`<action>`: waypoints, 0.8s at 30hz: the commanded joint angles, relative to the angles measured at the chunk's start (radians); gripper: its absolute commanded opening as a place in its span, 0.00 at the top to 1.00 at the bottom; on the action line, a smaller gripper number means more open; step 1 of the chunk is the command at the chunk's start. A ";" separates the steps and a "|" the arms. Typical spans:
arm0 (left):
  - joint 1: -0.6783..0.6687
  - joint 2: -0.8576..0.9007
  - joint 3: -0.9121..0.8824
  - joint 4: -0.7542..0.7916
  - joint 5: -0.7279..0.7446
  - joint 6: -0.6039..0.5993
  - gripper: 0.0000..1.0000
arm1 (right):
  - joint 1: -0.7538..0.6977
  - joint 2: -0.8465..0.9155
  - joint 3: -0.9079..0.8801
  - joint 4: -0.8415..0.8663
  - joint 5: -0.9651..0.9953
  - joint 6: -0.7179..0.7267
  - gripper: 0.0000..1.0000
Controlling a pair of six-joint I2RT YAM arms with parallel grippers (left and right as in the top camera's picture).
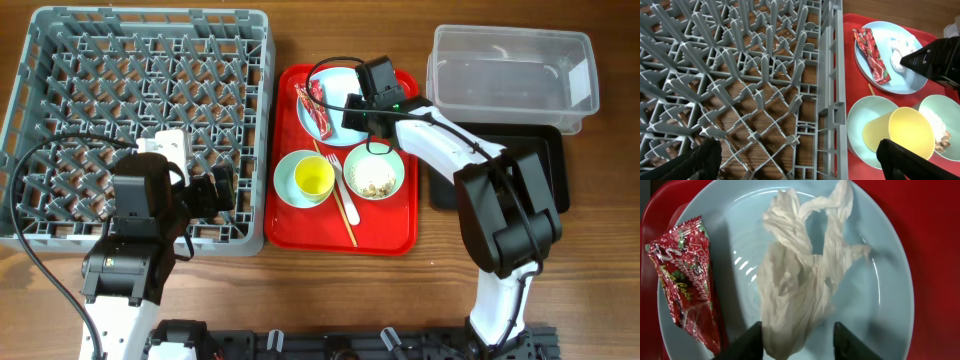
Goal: Sort waste into correct bins and load items into the dishwasher rack
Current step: 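Reach the right gripper to the plate and grasp the white tissue, then carry the tissue with the right gripper and drop it into the clear bin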
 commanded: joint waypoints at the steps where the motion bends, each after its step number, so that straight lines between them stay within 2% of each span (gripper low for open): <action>1: 0.005 -0.011 0.021 0.001 -0.006 -0.003 0.00 | 0.005 0.018 0.016 -0.011 0.016 0.004 0.68; 5: 0.005 -0.011 0.021 0.001 -0.006 -0.003 0.00 | 0.005 0.016 0.016 -0.015 0.013 0.003 0.86; 8: 0.005 -0.011 0.021 0.001 -0.006 -0.003 0.00 | 0.003 -0.002 0.016 -0.018 0.006 -0.006 0.96; 13: 0.005 -0.011 0.021 0.001 -0.006 -0.003 0.00 | 0.001 -0.093 0.018 -0.019 0.015 -0.081 0.96; 18: 0.005 -0.011 0.021 0.001 -0.006 -0.003 0.00 | -0.029 -0.271 0.018 -0.101 0.104 -0.136 0.96; 24: 0.005 -0.011 0.021 0.001 -0.006 -0.003 0.00 | -0.190 -0.391 0.018 -0.188 0.204 -0.138 0.95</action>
